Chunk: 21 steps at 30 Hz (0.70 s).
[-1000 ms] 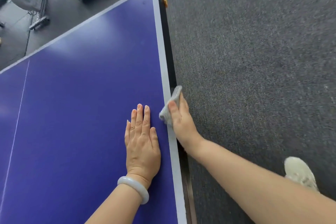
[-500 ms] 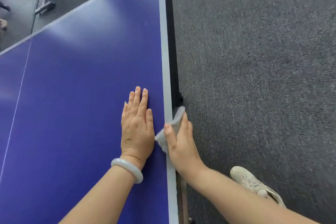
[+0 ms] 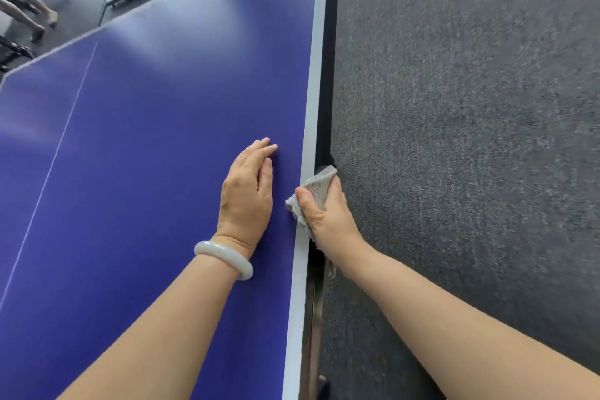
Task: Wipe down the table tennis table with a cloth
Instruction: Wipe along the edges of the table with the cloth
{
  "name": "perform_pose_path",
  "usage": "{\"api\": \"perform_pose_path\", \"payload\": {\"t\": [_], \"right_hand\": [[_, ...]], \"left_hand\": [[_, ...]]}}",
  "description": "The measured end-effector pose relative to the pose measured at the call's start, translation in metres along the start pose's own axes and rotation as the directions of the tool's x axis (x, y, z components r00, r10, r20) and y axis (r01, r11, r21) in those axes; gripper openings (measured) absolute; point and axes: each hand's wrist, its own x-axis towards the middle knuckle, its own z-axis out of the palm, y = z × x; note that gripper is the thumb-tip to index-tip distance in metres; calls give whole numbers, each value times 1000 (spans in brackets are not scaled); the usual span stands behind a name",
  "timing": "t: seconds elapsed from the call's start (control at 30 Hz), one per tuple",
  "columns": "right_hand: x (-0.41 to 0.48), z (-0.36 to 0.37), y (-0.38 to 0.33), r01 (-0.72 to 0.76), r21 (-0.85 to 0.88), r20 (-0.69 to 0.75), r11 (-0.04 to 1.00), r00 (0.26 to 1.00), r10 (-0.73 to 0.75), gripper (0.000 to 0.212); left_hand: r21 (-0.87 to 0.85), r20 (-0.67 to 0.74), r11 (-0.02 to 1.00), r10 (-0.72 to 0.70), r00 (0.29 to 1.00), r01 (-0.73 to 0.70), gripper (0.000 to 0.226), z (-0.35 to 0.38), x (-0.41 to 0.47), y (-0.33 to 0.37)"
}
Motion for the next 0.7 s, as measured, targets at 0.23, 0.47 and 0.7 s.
{"api": "perform_pose_path", "payload": {"t": [0.23,0.47,0.7], "right_hand": [[-3,0,-2,2,39,-4,999,1000,-2,80],[-83,24,44,1,86,-24,996,1000,1,78],[-202,42,113,-31,-32,140,999,989,35,98]], "left_hand": [[239,175,970,-7,985,-36,50,-29,-163,-11],[209,87,976,-78,993,59,53,-12,-205,-12],[156,60,986,-60,996,50,50,-10,-206,-18]]}}
